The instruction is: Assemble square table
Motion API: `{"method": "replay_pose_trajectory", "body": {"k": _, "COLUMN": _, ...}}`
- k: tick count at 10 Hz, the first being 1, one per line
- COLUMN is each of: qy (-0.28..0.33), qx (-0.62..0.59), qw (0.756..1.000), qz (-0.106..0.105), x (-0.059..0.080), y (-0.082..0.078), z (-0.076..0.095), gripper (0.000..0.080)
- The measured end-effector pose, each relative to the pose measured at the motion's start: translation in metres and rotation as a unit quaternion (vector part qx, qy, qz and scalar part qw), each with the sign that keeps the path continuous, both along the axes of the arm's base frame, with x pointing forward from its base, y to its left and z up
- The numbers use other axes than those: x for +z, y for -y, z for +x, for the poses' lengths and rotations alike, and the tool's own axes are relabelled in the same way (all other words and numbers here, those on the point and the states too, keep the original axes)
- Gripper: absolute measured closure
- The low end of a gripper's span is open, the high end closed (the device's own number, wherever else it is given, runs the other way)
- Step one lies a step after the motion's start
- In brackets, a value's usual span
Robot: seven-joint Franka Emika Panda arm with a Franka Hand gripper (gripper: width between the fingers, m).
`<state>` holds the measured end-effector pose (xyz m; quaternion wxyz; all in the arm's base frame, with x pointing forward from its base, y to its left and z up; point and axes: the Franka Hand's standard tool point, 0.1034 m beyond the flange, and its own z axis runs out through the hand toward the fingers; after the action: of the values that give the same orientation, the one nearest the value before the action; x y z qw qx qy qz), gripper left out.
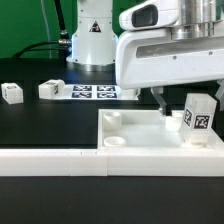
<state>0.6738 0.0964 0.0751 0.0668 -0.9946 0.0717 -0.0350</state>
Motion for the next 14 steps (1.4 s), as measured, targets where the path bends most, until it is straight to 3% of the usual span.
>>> {"method": "replay_pose_trajectory", "body": {"k": 1, "qy": -0.004, "qx": -0.034, "qw": 0.999, "qz": 0.003, "x": 0.0, "y": 0.0, "z": 0.0, "gripper": 0.044}}
{"method": "replay_pose_trajectory", "body": {"k": 2, "qy": -0.007, "qx": -0.05, "qw": 0.999, "qz": 0.004, "x": 0.0, "y": 0.0, "z": 0.0, "gripper": 0.0512}}
{"method": "replay_pose_trajectory", "body": {"k": 5, "qy": -0.024, "qx": -0.2, "qw": 0.979, "qz": 0.014, "x": 0.0, "y": -0.001, "z": 0.0, "gripper": 0.0511}}
{"method": "replay_pose_trajectory", "body": {"k": 7, "qy": -0.047, "qx": -0.409, "qw": 0.911, "qz": 0.026, "x": 0.0, "y": -0.004, "z": 0.0, "gripper": 0.0511}}
{"method": "replay_pose_trajectory", "body": {"k": 9, "qy": -0.064, "qx": -0.592, "qw": 0.802, "qz": 0.05, "x": -0.003, "y": -0.011, "z": 0.001, "gripper": 0.0511}}
{"method": "replay_pose_trajectory", "body": {"k": 10, "qy": -0.072, "qx": -0.636, "qw": 0.766, "qz": 0.064, "x": -0.003, "y": -0.009, "z": 0.002, "gripper": 0.0509}}
{"method": "replay_pose_trajectory", "body": {"k": 11, "qy": -0.077, "qx": -0.649, "qw": 0.753, "qz": 0.071, "x": -0.002, "y": -0.008, "z": 0.002, "gripper": 0.0509}}
{"method": "replay_pose_trajectory", "body": {"k": 12, "qy": -0.08, "qx": -0.658, "qw": 0.745, "qz": 0.072, "x": -0.003, "y": -0.009, "z": 0.001, "gripper": 0.0509}}
{"method": "replay_pose_trajectory", "body": {"k": 13, "qy": -0.075, "qx": -0.63, "qw": 0.77, "qz": 0.068, "x": -0.003, "y": -0.009, "z": 0.001, "gripper": 0.0509}}
{"method": "replay_pose_trajectory", "body": {"k": 14, "qy": -0.065, "qx": -0.534, "qw": 0.842, "qz": 0.05, "x": -0.003, "y": -0.009, "z": -0.002, "gripper": 0.0353}}
